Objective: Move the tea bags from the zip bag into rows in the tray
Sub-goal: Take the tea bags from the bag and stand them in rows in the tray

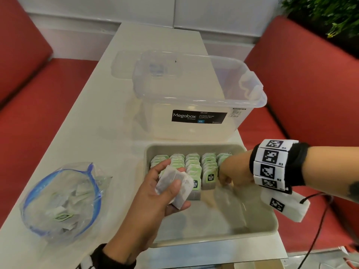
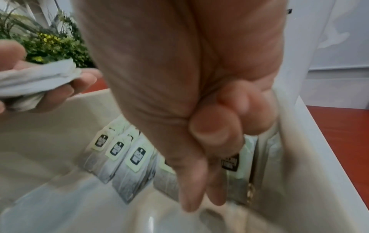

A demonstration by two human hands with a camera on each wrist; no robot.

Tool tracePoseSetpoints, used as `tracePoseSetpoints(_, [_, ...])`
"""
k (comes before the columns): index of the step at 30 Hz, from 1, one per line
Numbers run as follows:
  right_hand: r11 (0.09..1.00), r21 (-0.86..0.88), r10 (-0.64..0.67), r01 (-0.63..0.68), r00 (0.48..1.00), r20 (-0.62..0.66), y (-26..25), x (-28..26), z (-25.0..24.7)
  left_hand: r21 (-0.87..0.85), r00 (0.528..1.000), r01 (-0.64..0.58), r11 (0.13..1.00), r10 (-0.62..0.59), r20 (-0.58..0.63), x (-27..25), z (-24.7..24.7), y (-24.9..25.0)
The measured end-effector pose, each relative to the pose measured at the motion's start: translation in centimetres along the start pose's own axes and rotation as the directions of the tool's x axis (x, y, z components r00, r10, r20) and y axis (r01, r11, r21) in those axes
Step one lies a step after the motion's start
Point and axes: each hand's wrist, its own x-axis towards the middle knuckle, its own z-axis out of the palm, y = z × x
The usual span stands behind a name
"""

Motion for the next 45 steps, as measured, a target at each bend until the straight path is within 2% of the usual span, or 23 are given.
tracePoseSetpoints(3, [0.99, 0.12, -0.065, 0.068, 0.998, -0.024, 1.2, -0.3, -0.2, -0.076, 0.998, 0.052, 0.996, -0.05, 0.025, 0.1, -0.1, 0.5])
tracePoseSetpoints(9, [0.961, 0.275, -0.018, 0.038, 0.997, -0.076, 2.8, -2.1, 0.1, -0.13, 0.99, 0.128, 0.983, -0.119, 0.079, -0.1, 0.0, 1.0])
tracePoseSetpoints(12, [0.936, 0.341, -0.015, 0.093, 0.974, -0.225, 2.6, -3.4, -0.6, -0.179, 0.978, 0.176, 0.968, -0.152, 0.141, -0.2, 0.2, 1.1])
tracePoseSetpoints(13, [0.906, 0.392, -0.023, 0.159, 0.944, -0.33, 2.3, -3.9, -1.0, -0.196, 0.973, 0.192, 0.962, -0.161, 0.164, -0.3, 0.3, 1.1])
tracePoseSetpoints(14, [0.871, 0.423, -0.031, 0.25, 0.888, -0.46, 1.8, -4.5, -1.4, -0.209, 0.969, 0.205, 0.956, -0.168, 0.181, -0.3, 0.4, 1.1])
tracePoseSetpoints(16, [0.798, 0.4, -0.062, 0.451, 0.722, -0.69, 0.0, -5.9, -2.2, -0.249, 0.961, 0.226, 0.942, -0.174, 0.214, -0.4, 0.6, 1.1])
tracePoseSetpoints(17, [0.76, 0.372, -0.089, 0.533, 0.652, -0.753, -1.1, -6.6, -2.5, -0.284, 0.958, 0.233, 0.93, -0.17, 0.23, -0.4, 0.7, 1.1])
tracePoseSetpoints(18, [0.734, 0.343, -0.119, 0.586, 0.609, -0.785, -2.3, -7.4, -2.7, -0.325, 0.955, 0.236, 0.916, -0.158, 0.249, -0.4, 0.9, 1.2])
tracePoseSetpoints(19, [0.726, 0.318, -0.144, 0.61, 0.586, -0.797, -3.4, -8.0, -2.7, -0.359, 0.952, 0.234, 0.903, -0.137, 0.274, -0.5, 1.0, 1.3])
tracePoseSetpoints(23, [0.854, 0.193, -0.149, 0.483, 0.581, -0.8, -6.8, -8.3, -1.6, -0.424, 0.947, 0.224, 0.877, -0.092, 0.309, -1.0, 1.8, 1.9])
tracePoseSetpoints(26, [0.881, 0.142, -0.153, 0.451, 0.556, -0.817, -7.5, -7.9, -1.1, -0.441, 0.96, 0.228, 0.868, -0.124, 0.251, -1.2, 2.1, 2.0])
tracePoseSetpoints(33, [0.869, 0.184, -0.116, 0.46, 0.551, -0.827, -7.1, -8.4, -1.1, -0.435, 0.964, 0.222, 0.873, -0.13, 0.23, -1.3, 2.7, 1.8])
tracePoseSetpoints(36, [0.865, 0.249, -0.025, 0.437, 0.531, -0.847, -6.3, -8.9, -1.8, -0.361, 0.966, 0.215, 0.907, -0.143, 0.217, -1.3, 3.1, 1.6])
tracePoseSetpoints(41, [0.766, 0.401, 0.116, 0.502, 0.506, -0.854, -2.7, -8.8, -4.0, -0.273, 0.98, 0.17, 0.947, -0.135, 0.144, -0.9, 3.4, 0.8])
tracePoseSetpoints(43, [0.752, 0.437, 0.135, 0.494, 0.534, -0.835, -1.4, -8.6, -4.6, -0.231, 0.984, 0.143, 0.962, -0.115, 0.134, -0.7, 3.2, 0.3])
tracePoseSetpoints(45, [0.761, 0.459, 0.127, 0.458, 0.59, -0.798, -0.3, -8.4, -5.0, -0.169, 0.99, 0.085, 0.982, -0.064, 0.124, -0.7, 3.0, 0.2])
